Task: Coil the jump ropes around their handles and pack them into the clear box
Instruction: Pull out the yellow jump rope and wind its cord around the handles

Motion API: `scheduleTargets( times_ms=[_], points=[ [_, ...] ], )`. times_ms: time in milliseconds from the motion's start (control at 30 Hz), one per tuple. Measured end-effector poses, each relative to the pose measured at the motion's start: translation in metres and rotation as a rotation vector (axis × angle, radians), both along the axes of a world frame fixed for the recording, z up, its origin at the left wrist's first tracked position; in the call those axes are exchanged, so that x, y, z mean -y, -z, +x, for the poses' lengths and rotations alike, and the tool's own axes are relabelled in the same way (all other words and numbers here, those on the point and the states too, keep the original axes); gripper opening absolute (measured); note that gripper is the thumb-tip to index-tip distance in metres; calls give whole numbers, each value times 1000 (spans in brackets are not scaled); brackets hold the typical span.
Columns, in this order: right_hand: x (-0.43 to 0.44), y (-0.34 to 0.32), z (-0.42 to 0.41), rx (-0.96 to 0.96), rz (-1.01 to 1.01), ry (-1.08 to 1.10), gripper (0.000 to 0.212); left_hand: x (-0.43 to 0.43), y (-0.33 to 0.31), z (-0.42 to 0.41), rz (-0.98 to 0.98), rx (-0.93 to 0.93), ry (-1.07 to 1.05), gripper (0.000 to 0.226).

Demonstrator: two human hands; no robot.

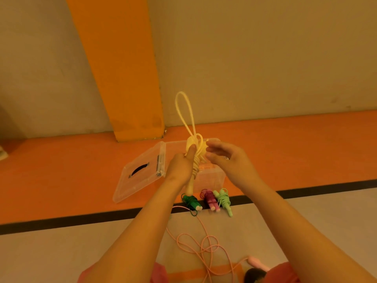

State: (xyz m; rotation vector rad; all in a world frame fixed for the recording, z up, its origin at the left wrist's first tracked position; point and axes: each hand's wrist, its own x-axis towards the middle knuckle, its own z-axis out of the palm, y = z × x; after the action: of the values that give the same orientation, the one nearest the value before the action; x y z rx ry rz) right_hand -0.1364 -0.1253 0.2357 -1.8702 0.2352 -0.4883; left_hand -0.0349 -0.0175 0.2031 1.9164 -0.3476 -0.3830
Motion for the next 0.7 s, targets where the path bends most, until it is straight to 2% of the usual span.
scheduleTargets(
  times_ms=[100, 200, 433, 567, 700],
  points=[
    [-3, 5, 3, 50, -90, 81, 20, 3, -2, -7, -22, -11, 39, 57],
    [2, 6, 3, 109, -221, 226, 10, 5, -3, -13, 26, 63, 91, 59],
    [10, 2, -1, 84, -528, 354, 17, -1, -14, -25, 175, 295, 188, 48],
    [10, -1, -2, 132, -460, 282, 18, -5, -17, -30, 248, 340, 262, 43],
    [12, -12, -6, 239, -349, 302, 23, -4, -8, -31, 257, 265, 342, 45]
  ],
)
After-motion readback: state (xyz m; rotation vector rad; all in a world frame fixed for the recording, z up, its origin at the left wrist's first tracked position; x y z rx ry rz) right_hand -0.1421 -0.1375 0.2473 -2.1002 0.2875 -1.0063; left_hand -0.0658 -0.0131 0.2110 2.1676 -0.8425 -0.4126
